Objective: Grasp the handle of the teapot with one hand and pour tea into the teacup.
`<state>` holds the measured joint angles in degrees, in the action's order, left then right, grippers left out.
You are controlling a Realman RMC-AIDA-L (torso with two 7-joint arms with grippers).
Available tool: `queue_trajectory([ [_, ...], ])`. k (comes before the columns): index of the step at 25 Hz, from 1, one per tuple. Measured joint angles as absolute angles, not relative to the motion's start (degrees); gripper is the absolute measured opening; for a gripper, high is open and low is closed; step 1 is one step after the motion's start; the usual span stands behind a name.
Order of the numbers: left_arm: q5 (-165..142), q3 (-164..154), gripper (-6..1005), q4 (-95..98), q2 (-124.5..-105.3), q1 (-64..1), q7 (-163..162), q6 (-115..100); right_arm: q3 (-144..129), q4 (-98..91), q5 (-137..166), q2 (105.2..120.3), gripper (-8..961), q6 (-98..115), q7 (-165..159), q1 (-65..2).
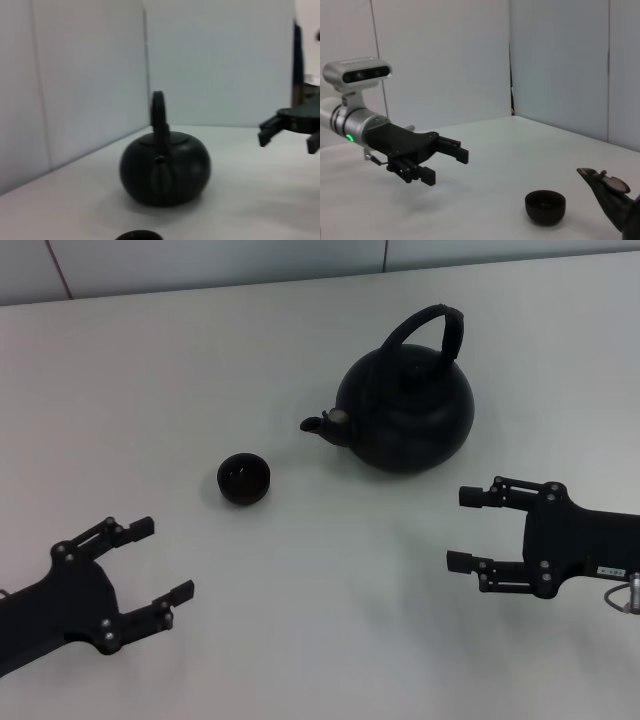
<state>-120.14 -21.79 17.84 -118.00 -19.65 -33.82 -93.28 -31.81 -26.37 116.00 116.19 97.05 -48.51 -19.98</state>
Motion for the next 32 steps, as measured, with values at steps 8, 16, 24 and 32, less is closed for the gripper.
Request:
queue_trajectory([
  [8, -120.4, -27.2, 819, 20.6, -117.95, -22.1, -37.9, -93.7, -32.1, -27.1, 116.8, 116.51, 758, 96.8, -48.2, -20.4],
  [16, -120.6, -31.5, 819, 23.0, -118.00, -23.3, -41.2, -93.5, -32.9, -27.4, 116.9, 116.68, 759, 96.7, -48.5, -20.7],
  [24, -120.6, -31.5, 819, 23.1, -117.98, -23.3, -41.3, -93.7, -32.9, -27.4, 116.9, 116.75, 759, 96.6, -48.3, -20.4],
  [32, -120.6, -31.6, 819, 23.1, -117.98, -23.2, -41.4, -93.8, -32.9, -27.5, 117.0, 116.81, 758, 96.6, -48.1, -20.4],
])
